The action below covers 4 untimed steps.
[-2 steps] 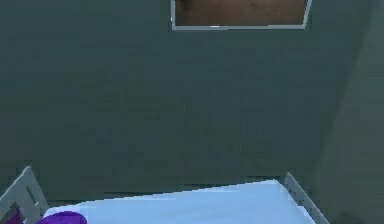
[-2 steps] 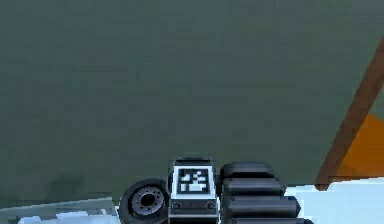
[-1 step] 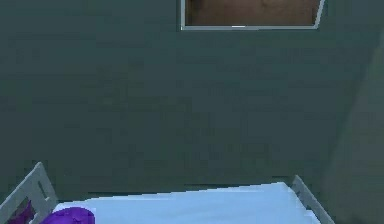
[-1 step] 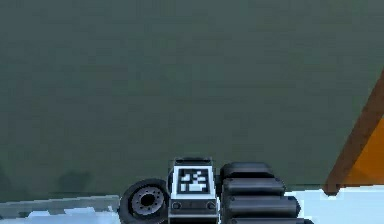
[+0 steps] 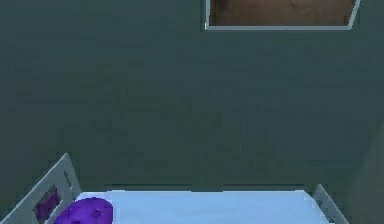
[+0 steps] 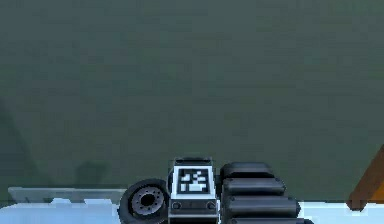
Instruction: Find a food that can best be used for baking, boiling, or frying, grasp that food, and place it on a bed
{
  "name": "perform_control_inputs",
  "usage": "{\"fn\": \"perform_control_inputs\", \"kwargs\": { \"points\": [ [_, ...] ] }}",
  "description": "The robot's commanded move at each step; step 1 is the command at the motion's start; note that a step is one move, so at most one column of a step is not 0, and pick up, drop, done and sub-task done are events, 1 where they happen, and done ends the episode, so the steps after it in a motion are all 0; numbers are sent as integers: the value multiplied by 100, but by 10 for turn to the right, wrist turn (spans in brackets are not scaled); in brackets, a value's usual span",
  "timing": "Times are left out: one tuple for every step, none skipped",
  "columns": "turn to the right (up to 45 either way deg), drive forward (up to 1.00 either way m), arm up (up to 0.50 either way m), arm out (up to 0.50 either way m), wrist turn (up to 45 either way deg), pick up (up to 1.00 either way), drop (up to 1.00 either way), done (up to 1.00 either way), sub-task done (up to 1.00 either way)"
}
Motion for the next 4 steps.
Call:
{"fn": "perform_control_inputs", "kwargs": {
  "points": [
    [30, 0, 0, 0, 0, 0, 0, 0, 0],
    [30, 0, 0, 0, 0, 0, 0, 0, 0],
    [-450, 0, 0, 0, 0, 0, 0, 0, 0],
    [-270, 0, 0, 0, 0, 0, 0, 0, 0]
  ]
}}
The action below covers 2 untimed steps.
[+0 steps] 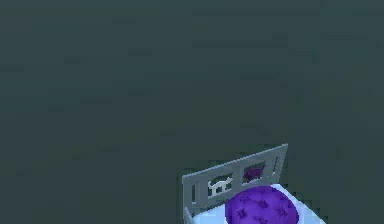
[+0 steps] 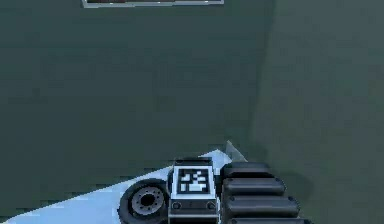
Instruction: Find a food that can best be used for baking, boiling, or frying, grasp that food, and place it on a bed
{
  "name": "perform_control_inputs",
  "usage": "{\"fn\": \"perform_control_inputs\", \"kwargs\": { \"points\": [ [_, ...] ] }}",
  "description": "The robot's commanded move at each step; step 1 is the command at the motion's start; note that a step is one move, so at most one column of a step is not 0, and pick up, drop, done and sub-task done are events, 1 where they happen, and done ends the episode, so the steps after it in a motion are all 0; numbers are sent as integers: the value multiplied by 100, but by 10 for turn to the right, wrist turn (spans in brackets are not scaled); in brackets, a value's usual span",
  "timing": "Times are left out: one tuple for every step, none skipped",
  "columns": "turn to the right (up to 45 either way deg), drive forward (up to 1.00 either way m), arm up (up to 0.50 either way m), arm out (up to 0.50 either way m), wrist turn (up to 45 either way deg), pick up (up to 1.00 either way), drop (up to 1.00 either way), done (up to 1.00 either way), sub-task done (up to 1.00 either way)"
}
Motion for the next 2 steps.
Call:
{"fn": "perform_control_inputs", "kwargs": {
  "points": [
    [0, 10, 0, 0, 0, 0, 0, 0, 0],
    [450, 0, 0, 0, 0, 0, 0, 0, 0]
  ]
}}
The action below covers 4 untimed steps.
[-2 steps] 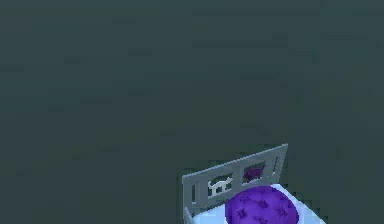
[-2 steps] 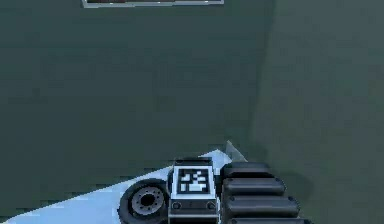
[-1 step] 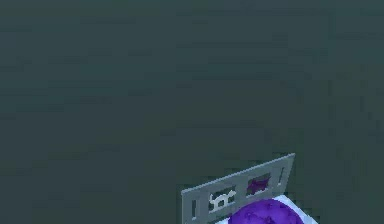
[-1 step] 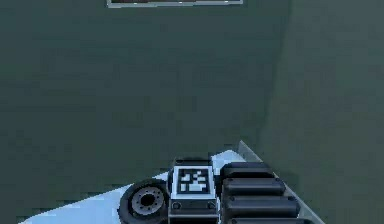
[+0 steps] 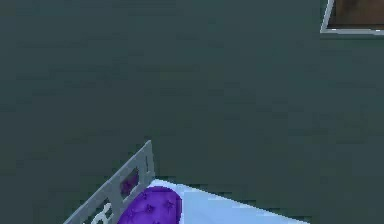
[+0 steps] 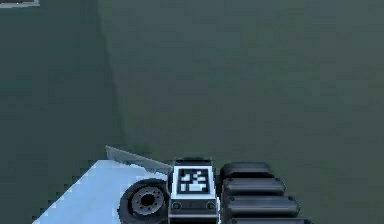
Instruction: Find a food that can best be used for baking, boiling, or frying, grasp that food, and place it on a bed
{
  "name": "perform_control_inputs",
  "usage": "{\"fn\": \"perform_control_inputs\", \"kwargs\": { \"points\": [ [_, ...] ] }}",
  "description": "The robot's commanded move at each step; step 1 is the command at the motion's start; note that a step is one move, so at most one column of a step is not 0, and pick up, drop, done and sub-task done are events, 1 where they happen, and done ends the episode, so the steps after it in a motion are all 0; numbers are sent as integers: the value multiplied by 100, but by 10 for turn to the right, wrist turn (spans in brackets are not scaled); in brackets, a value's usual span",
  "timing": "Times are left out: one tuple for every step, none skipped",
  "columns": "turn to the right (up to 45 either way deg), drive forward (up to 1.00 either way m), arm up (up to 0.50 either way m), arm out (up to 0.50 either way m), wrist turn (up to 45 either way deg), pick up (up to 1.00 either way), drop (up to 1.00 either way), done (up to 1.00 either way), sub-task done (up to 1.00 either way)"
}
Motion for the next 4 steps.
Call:
{"fn": "perform_control_inputs", "kwargs": {
  "points": [
    [450, 0, 0, 0, 0, 0, 0, 0, 0],
    [450, 0, 0, 0, 0, 0, 0, 0, 0],
    [-450, 0, 0, 0, 0, 0, 0, 0, 0],
    [-450, 0, 0, 0, 0, 0, 0, 0, 0]
  ]
}}
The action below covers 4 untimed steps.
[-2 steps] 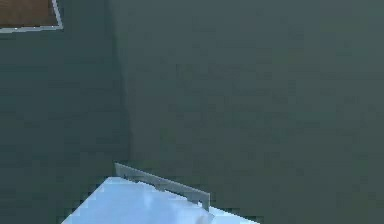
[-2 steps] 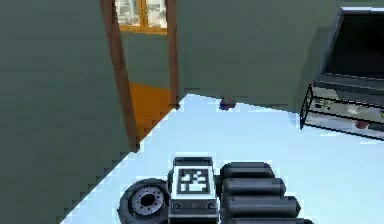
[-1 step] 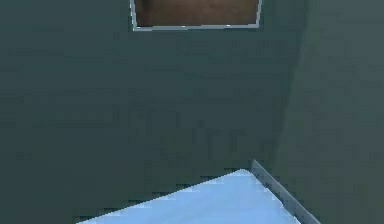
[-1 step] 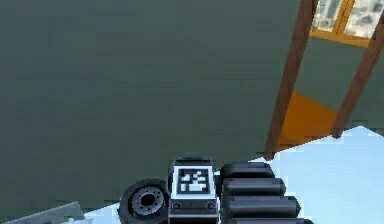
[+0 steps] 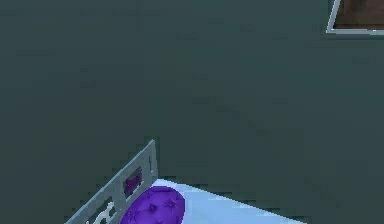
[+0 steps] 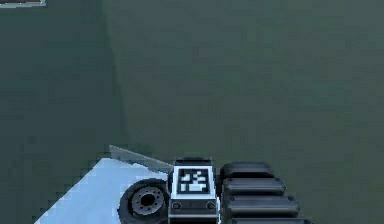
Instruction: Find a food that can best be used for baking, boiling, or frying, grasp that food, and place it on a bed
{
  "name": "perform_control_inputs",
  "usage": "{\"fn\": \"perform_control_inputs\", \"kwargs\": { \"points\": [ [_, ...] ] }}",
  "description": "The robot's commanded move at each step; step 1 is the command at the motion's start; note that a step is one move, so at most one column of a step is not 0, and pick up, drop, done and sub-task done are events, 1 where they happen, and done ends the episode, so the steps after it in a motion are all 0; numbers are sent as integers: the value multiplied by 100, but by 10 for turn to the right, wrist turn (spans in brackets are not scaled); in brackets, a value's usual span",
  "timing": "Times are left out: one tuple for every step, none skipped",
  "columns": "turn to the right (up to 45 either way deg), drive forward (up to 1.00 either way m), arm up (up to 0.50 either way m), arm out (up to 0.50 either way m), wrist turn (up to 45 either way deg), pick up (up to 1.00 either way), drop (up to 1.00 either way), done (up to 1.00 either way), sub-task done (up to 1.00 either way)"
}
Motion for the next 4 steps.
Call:
{"fn": "perform_control_inputs", "kwargs": {
  "points": [
    [-240, 0, 0, 0, 0, 0, 0, 0, 0],
    [0, 0, 0, 32, 0, 0, 0, 0, 0],
    [0, 0, 0, 0, 390, 0, 0, 0, 0],
    [0, 0, -40, 0, 0, 0, 0, 0, 0]
  ]
}}
